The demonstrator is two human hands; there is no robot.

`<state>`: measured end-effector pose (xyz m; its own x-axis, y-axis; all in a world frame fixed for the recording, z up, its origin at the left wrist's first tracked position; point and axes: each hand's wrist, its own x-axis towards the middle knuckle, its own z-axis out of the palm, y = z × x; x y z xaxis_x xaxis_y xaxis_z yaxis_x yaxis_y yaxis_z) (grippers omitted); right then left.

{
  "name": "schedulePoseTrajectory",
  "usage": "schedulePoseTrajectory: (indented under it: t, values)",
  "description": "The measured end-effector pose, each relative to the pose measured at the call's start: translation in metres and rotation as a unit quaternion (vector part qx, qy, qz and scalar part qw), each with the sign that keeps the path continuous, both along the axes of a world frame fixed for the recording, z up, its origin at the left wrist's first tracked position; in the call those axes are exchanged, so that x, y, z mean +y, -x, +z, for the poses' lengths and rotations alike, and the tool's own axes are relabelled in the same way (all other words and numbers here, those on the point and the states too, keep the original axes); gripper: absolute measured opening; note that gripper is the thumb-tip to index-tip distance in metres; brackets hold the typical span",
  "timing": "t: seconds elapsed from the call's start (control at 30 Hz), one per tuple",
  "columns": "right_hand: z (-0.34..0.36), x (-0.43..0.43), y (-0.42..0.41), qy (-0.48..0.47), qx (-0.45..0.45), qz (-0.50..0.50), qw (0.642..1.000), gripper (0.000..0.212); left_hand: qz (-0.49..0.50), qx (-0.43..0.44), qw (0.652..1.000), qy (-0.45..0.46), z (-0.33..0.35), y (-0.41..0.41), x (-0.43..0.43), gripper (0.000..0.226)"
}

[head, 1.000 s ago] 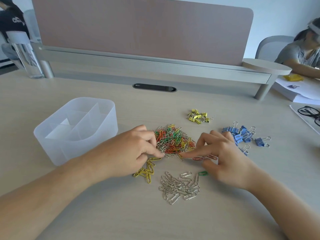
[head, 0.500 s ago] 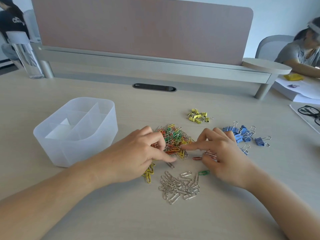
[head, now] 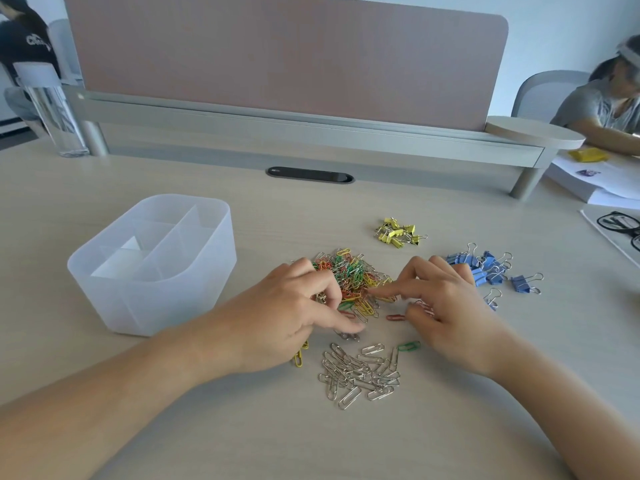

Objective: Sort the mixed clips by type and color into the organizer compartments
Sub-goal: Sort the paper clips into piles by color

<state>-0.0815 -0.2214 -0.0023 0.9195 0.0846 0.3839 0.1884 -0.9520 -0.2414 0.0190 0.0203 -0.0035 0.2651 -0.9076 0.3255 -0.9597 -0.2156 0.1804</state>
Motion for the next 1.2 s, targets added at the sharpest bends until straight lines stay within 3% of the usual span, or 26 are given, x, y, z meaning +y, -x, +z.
schedulePoseTrajectory:
  t: [0.3,0.47,0.8,1.2]
  values:
    - [0.002,-0.001,0.0,0.007,0.01,-0.025,1.0,0.052,0.03,-0.053,0.998,-0.005,-0.007,0.002,-0.01,0.068]
    - [0.006,-0.002,0.004,-0.005,0.025,0.018,1.0,0.048,-0.001,-0.013,1.0,0.007,-0.001,0.002,-0.008,0.073]
    - [0.009,0.001,0.006,-0.023,0.055,0.055,0.997,0.052,0.016,-0.024,0.998,0.05,0.006,-0.009,0.004,0.047]
    - [0.009,0.004,0.006,-0.014,0.09,0.089,0.992,0.06,0.007,-0.029,0.998,0.053,0.006,-0.008,0.004,0.058]
